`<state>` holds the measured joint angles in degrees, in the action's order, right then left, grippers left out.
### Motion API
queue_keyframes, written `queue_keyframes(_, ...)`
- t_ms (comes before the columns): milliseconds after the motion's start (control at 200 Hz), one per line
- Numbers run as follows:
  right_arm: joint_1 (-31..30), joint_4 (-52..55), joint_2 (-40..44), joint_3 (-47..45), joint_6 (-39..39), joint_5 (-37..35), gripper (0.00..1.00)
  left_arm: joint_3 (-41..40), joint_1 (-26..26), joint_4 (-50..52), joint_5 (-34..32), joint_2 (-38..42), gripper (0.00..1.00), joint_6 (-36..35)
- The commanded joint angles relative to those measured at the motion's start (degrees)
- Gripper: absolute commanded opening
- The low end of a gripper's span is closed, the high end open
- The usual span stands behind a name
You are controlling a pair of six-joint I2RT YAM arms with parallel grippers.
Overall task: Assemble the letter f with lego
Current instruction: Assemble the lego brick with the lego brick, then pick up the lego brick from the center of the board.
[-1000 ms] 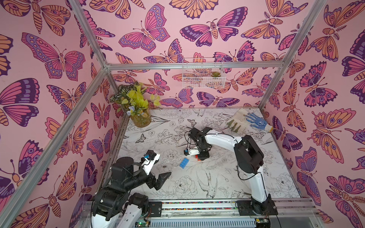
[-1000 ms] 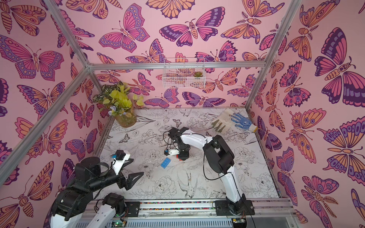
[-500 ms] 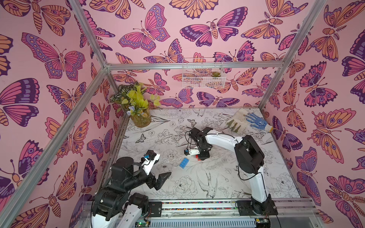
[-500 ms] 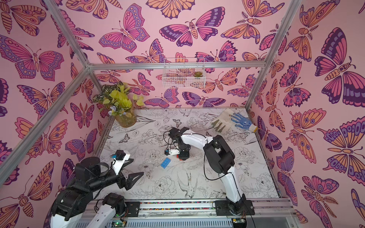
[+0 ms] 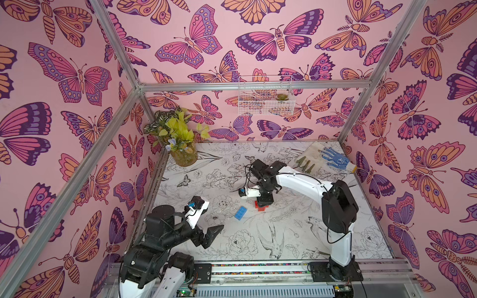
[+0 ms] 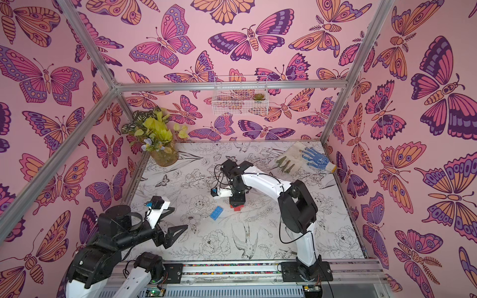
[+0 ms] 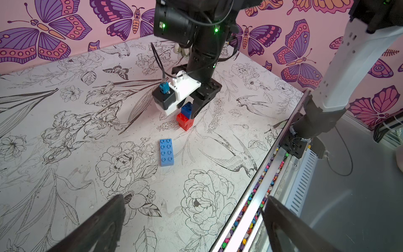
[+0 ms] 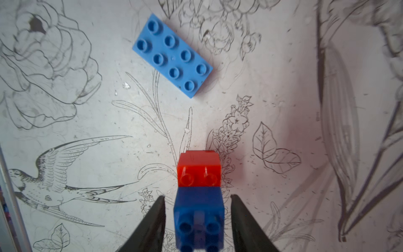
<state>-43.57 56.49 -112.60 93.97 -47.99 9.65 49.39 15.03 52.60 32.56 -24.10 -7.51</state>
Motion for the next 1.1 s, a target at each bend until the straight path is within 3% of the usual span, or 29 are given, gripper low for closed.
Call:
queue_keyframes(0, 0.15, 3.31, 2.64, 2.59, 1.89, 2.69, 0.51, 0.71, 0.35, 1.14, 0.32, 0.72, 1.0, -1.02)
queue_keyframes(200, -0.52, 0.39, 6.91, 0.37, 3.24, 6.85, 0.53, 0.71, 0.35, 1.19, 0.32, 0.96, 1.0, -1.02)
queue_keyframes(366, -4.41, -3.96, 7.95, -1.64, 6.01, 1.39, 0.54, 0.71, 0.35, 1.17, -0.03, 1.22, 1.0, -0.84)
queue_keyframes(611, -8.46, -5.51, 2.65, -1.07, 2.35, -1.08, 0.56, 0.55, 0.35, 1.02, -0.39, 2.34, 1.0, -0.75)
queue_keyframes(786, -9.31, -5.3, -2.63, 3.28, 1.03, -1.33, 0.67, 0.47, 0.35, 1.01, -0.47, 3.18, 1.0, -0.67)
queue_keyframes(1092, -11.56, -9.3, -6.43, 3.22, -4.51, -4.72, 0.67, 0.54, 0.35, 1.06, -0.65, 3.0, 1.0, -0.6)
